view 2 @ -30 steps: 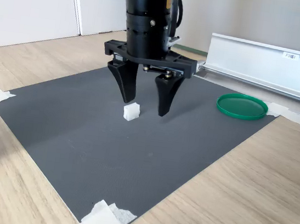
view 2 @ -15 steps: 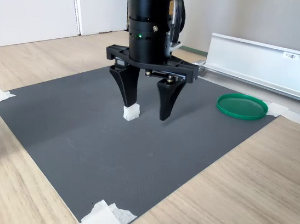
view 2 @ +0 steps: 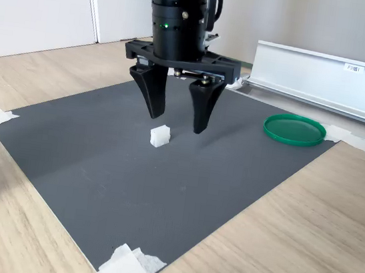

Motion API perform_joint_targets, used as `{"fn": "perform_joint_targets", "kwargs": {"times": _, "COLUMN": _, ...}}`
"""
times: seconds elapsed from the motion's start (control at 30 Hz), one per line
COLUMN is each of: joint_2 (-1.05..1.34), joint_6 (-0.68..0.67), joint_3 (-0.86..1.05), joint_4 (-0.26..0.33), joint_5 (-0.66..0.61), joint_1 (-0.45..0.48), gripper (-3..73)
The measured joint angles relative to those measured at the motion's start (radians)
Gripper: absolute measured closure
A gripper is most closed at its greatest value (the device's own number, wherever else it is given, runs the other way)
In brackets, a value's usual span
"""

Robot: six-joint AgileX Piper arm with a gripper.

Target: Grasp a white terminal and put it on the green lid.

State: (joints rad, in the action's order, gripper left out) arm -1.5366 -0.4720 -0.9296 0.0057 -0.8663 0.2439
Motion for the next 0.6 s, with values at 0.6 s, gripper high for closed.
{"fn": "perform_joint_targets", "kwargs": {"times": 0.6, "joint_2": 0.021, "joint_6": 0.019, "joint_3": 0.000, "joint_4": 0.007, "joint_5": -0.040, "joint_1": -0.062, "gripper": -1.6}}
